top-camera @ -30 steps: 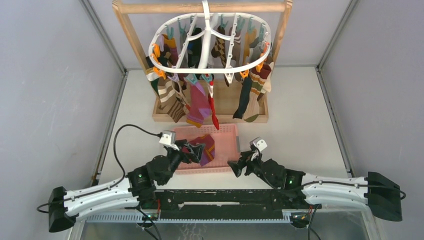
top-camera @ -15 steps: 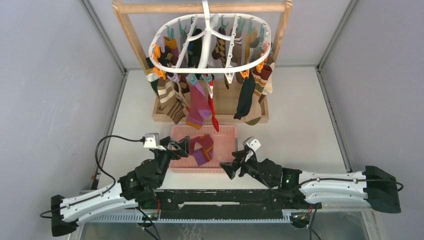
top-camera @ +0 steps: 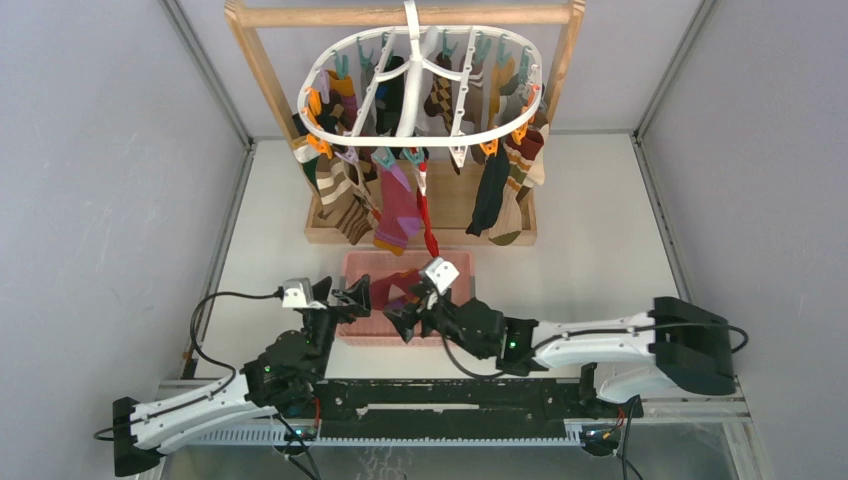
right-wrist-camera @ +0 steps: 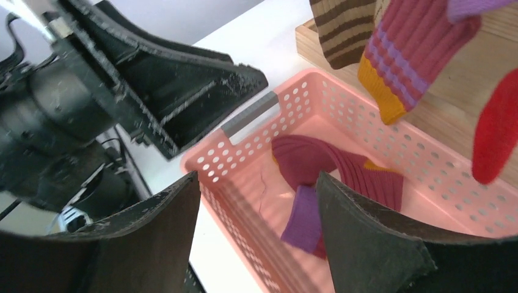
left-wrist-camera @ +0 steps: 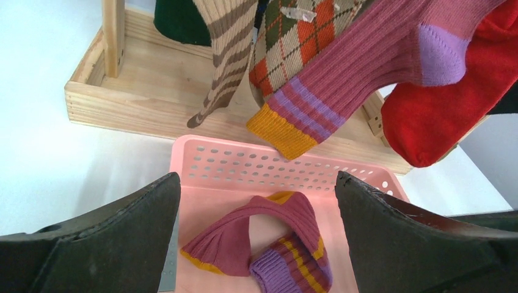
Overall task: Remove the socks clipped to the hanger
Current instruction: Remove the sock from the hanger.
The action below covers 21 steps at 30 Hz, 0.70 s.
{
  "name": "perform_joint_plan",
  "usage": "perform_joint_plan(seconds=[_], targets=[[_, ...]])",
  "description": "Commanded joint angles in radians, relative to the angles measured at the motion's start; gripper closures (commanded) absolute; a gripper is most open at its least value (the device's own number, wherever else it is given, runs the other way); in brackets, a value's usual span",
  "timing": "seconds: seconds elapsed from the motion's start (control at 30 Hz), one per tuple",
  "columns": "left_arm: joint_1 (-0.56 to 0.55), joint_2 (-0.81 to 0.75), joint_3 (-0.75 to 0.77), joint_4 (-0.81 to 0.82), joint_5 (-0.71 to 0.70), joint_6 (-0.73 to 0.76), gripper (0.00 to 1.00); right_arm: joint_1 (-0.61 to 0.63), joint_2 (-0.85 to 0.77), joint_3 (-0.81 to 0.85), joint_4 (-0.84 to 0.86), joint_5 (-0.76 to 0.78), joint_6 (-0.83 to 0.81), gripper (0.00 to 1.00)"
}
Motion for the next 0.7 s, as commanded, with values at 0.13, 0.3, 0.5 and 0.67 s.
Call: perform_joint_plan(seconds=[0.13, 0.3, 0.5, 0.67], targets=[[0.000, -0.015, -0.219, 0.477, 0.088, 0.246, 0.00, -0.034, 0.196, 0.111, 0.090, 0.051, -0.037, 0.23], [0.078, 0.053, -0.224, 0.532, 0.146, 0.241, 0.00, -0.017, 0.149, 0.035, 0.075, 0.067, -0.001, 0.24], [0.157, 0.194, -0.132, 0.472, 0.201, 0.176, 0.00, 0.005, -0.012, -0.105, 0.050, 0.103, 0.038, 0.24], [0.160, 0.386, 0.039, 0.368, 0.172, 0.176, 0.00, 0.007, -0.154, -0.192, 0.030, 0.104, 0.051, 0.23]])
